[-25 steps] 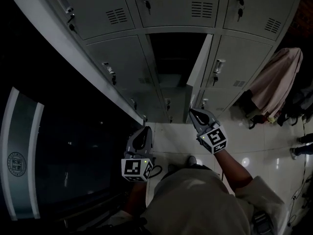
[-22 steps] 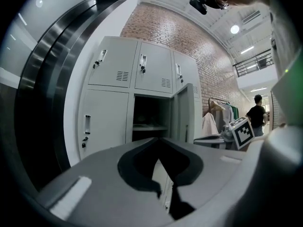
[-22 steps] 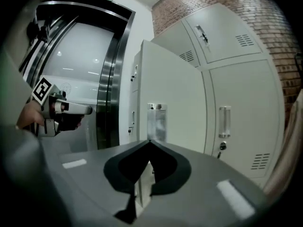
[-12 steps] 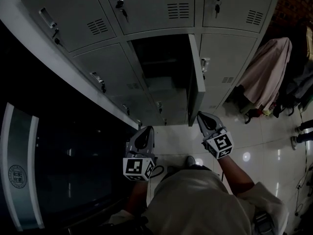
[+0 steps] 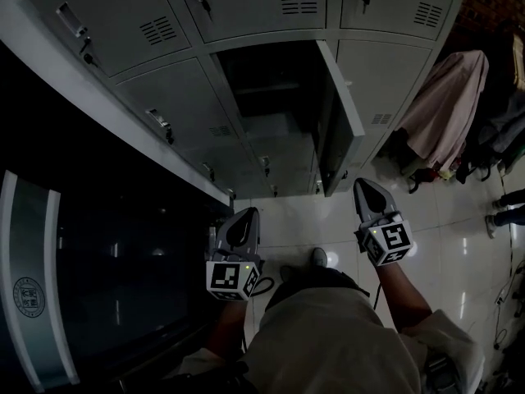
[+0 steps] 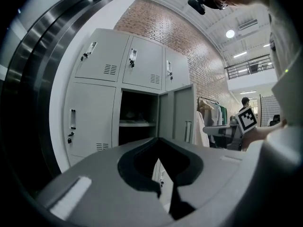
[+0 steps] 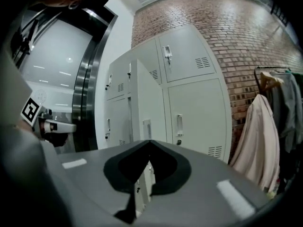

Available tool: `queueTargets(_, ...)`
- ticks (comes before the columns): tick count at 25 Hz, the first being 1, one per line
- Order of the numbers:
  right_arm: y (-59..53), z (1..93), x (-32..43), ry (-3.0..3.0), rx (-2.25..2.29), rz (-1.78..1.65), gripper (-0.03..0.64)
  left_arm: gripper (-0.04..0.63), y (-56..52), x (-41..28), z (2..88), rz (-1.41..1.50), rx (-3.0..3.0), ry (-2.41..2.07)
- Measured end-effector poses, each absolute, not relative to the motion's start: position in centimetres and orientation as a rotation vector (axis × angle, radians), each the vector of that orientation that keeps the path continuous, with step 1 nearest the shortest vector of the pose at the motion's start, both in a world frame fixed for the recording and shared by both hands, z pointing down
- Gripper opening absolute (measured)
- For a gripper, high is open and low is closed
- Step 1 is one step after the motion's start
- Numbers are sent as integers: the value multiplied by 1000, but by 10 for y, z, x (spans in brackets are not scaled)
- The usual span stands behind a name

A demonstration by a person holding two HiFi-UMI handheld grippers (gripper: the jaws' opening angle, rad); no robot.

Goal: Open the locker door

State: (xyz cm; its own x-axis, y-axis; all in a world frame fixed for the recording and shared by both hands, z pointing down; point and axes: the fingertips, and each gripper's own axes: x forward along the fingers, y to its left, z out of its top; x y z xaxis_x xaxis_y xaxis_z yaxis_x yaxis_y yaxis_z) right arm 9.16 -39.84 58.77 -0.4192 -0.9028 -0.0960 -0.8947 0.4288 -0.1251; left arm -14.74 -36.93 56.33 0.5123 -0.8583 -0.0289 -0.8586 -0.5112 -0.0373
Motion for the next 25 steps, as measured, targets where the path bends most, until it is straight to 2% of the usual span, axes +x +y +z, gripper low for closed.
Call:
queueTargets(15,-329,559,110,2386,-1580,-90,2,67,-306,-170,576,-12,-2631,1601)
queueTargets(25,-180,512,171,2385,-1568,-11,2,67,-180,-94,539,41,-2606,1590)
